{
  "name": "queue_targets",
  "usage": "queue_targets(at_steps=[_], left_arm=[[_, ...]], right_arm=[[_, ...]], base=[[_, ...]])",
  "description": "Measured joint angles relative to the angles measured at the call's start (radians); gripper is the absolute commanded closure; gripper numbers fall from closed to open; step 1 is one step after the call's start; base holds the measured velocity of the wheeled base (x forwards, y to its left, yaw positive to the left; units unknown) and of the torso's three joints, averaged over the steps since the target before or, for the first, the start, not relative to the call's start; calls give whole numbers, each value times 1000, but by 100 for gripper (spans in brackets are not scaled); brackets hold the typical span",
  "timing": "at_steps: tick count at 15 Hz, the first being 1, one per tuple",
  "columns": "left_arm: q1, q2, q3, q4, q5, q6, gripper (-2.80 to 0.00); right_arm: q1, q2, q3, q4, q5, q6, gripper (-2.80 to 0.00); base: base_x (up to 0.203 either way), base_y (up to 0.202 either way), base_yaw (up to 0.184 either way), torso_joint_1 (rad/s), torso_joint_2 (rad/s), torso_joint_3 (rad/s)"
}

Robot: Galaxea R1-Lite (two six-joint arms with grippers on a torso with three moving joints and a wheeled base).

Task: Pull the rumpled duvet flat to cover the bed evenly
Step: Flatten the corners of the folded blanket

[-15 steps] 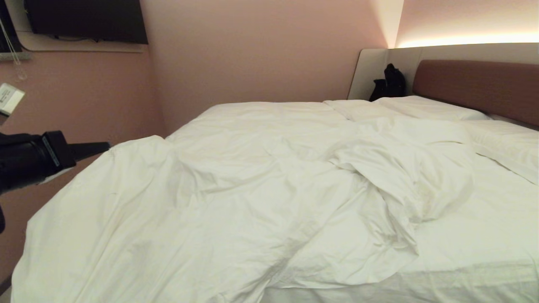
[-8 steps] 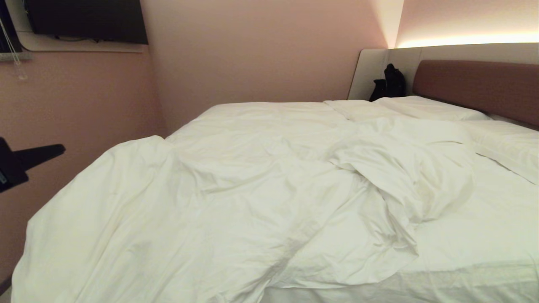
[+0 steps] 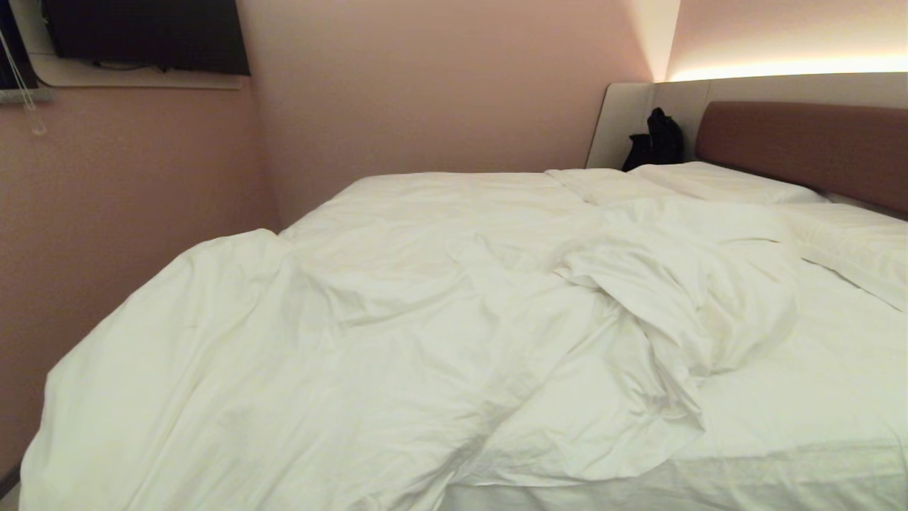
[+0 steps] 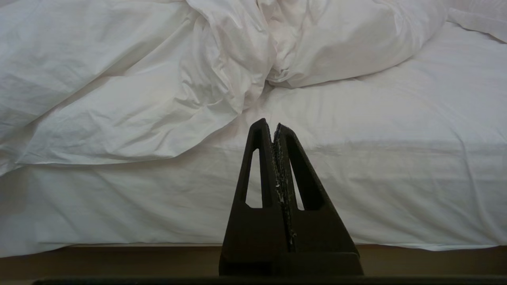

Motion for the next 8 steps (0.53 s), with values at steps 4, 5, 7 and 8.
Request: queue_targets(at_steps=[4,5,7,8], left_arm=[[-48,-207,29,112,181,128,0],[-89,-249,46,115,263,171,0],[-170,-319,76,116,391,264,0],[-200,-354,92,118,441,299,0]], right_arm=[[0,0,0,-1,0,0,0],[0,0,0,0,0,0,0],[0,0,0,0,0,0,0],[0,0,0,0,0,0,0]], base=[[0,0,0,0,0,0],[0,0,0,0,0,0],[0,0,0,0,0,0],[0,0,0,0,0,0]])
